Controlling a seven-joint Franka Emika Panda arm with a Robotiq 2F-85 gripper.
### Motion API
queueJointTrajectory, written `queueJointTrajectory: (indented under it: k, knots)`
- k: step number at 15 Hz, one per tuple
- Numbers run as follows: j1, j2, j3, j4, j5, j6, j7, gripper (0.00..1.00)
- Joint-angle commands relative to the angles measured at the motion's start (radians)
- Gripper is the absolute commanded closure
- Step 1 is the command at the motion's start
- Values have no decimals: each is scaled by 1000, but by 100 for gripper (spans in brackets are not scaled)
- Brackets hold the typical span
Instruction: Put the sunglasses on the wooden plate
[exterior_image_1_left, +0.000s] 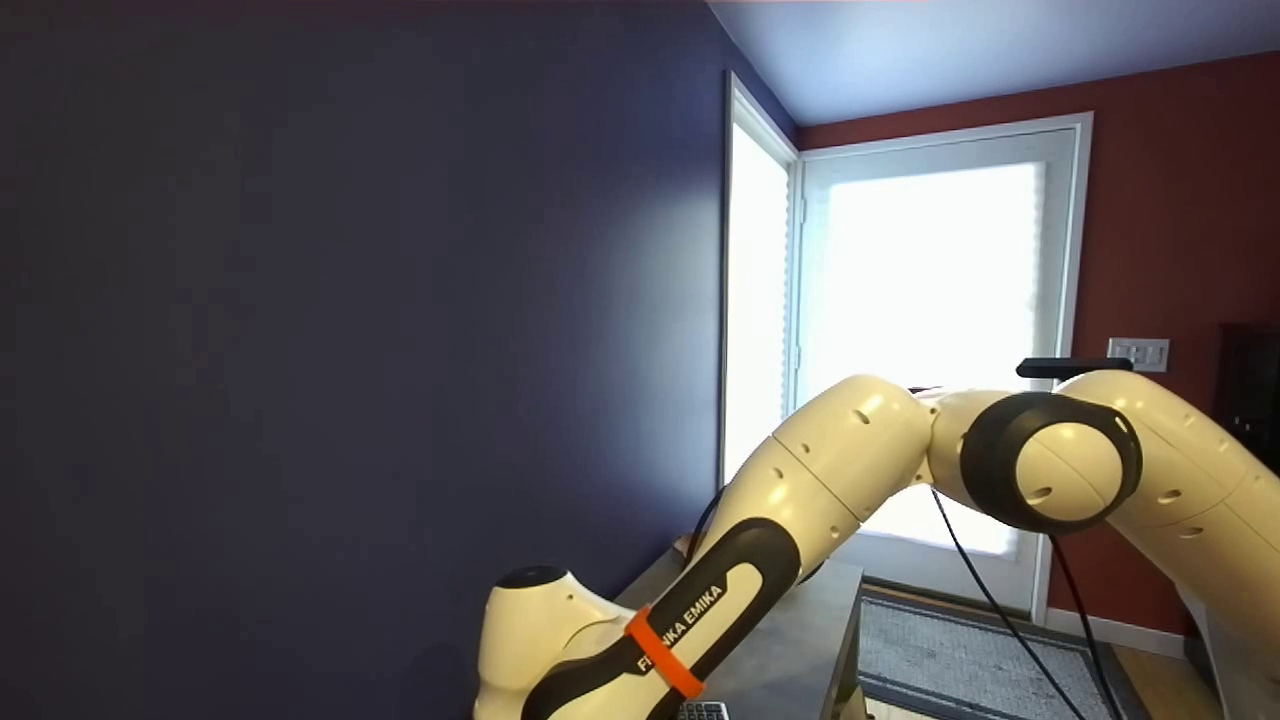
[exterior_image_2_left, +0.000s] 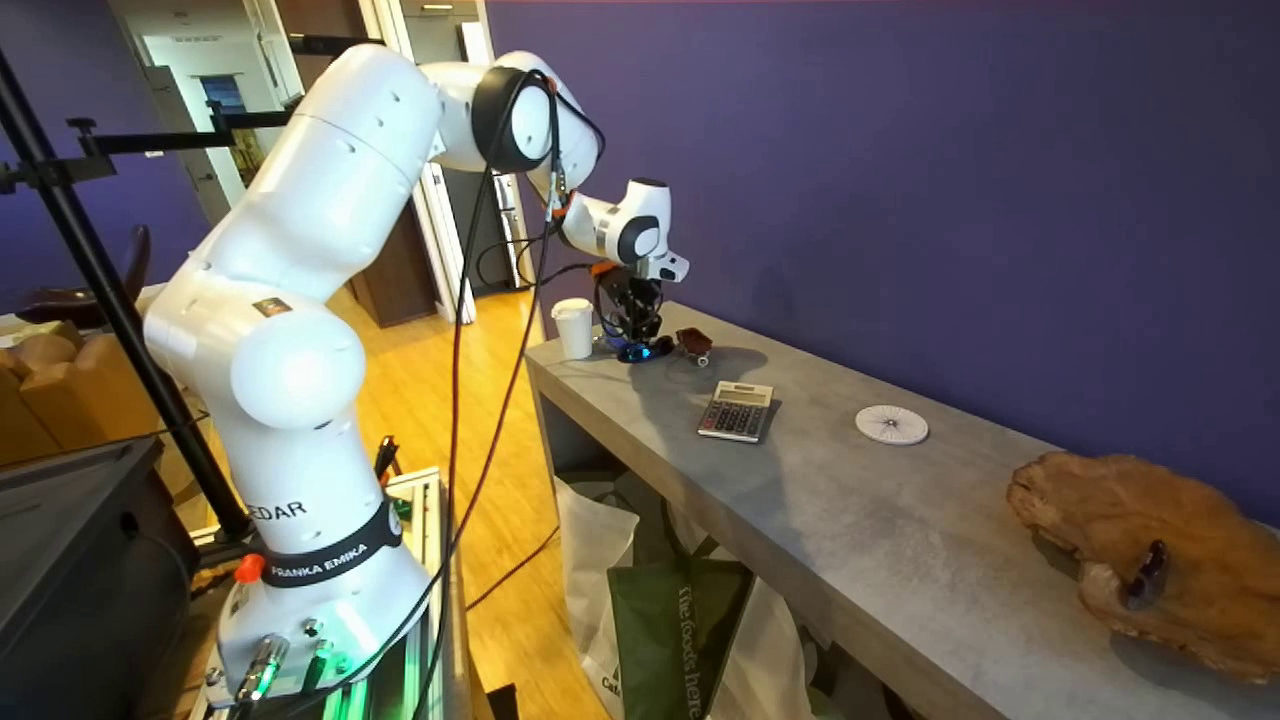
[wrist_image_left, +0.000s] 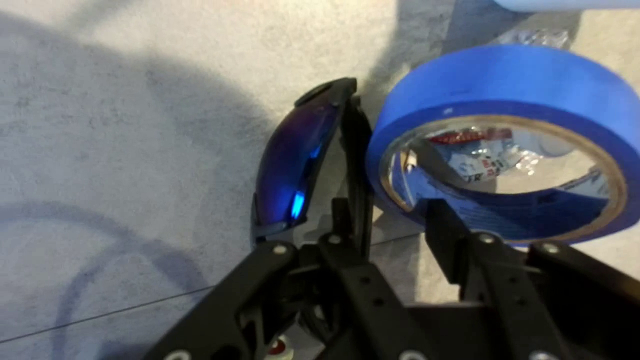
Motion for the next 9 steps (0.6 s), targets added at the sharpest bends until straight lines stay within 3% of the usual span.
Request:
queueJointTrajectory:
  k: [1,9]
  knots:
    - [32,22,-32,53,-26,-54,49,61]
    - [52,40,-64,102,-66,-126,89,65]
